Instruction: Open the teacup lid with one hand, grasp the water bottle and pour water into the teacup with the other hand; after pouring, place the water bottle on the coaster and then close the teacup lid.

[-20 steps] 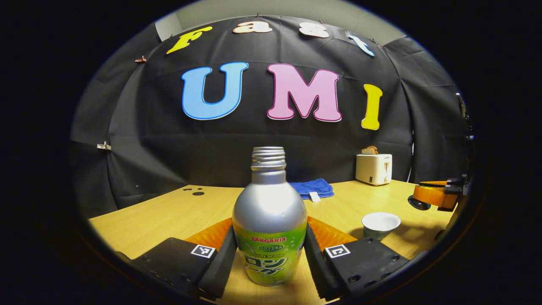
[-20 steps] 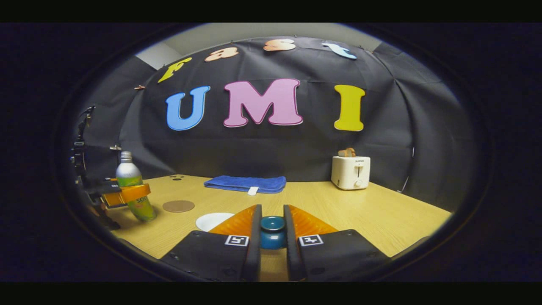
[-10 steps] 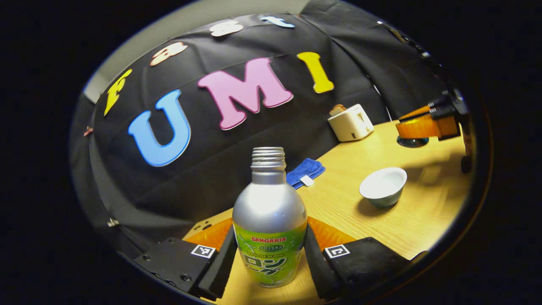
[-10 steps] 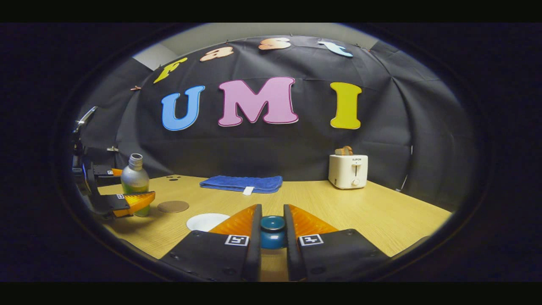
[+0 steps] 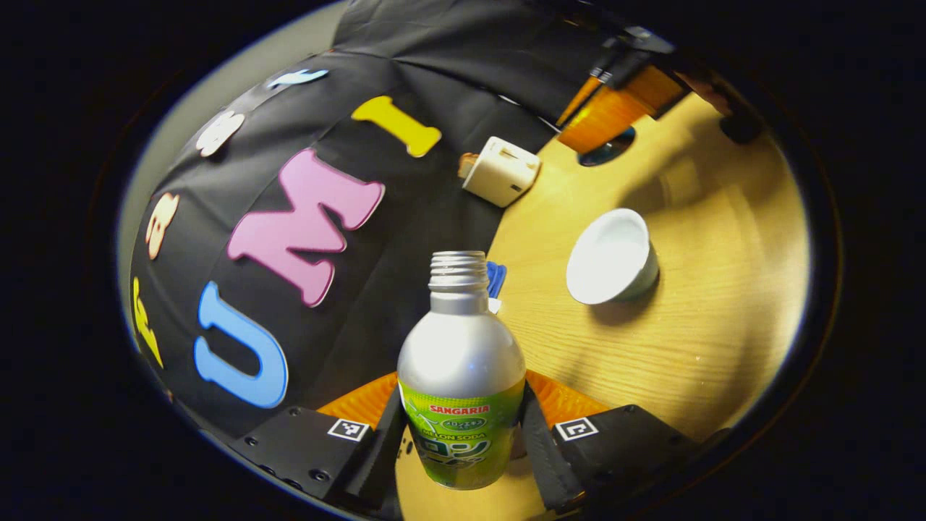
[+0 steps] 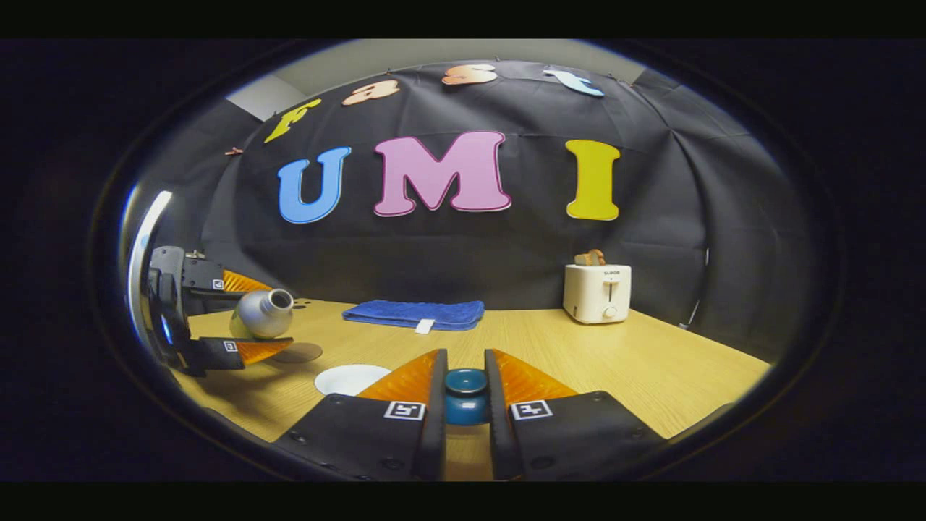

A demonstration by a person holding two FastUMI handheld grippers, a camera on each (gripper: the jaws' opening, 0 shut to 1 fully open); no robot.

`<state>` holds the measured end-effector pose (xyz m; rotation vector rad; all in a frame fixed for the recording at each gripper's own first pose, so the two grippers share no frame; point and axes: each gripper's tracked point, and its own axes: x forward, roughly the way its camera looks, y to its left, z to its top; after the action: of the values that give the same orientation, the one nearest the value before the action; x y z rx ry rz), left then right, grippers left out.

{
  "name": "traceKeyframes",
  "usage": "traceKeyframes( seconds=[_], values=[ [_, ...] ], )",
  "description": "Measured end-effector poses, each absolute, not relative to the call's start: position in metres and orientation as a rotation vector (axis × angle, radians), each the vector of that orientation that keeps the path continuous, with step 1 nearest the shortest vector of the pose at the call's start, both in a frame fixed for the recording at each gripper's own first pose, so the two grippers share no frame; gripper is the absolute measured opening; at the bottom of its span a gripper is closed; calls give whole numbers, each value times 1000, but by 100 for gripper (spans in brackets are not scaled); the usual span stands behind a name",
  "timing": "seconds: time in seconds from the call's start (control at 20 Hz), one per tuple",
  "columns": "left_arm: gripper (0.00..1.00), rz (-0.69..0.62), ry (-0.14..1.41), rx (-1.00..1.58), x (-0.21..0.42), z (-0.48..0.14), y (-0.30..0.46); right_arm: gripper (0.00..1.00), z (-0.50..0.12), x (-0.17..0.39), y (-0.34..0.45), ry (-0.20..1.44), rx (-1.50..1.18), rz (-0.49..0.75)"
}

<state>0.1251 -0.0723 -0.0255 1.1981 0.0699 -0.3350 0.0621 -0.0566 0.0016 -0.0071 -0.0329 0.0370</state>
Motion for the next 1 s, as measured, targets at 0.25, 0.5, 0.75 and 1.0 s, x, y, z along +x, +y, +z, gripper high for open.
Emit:
traceKeyframes(
  seconds=[0.25, 0.5, 0.75, 1.0],
  values=[
    [78, -414, 110, 1393, 130, -42, -80, 33, 2, 63, -57, -32, -6, 58],
    [78, -473, 145, 1508, 129, -48, -83, 28, 2, 62, -54, -32, -6, 74],
    [78, -509, 155, 1645, 132, -52, -91, 28, 2, 63, -54, -31, -6, 75],
    [78, -563, 181, 1749, 128, -54, -91, 28, 2, 63, -55, -29, -6, 84]
  ],
)
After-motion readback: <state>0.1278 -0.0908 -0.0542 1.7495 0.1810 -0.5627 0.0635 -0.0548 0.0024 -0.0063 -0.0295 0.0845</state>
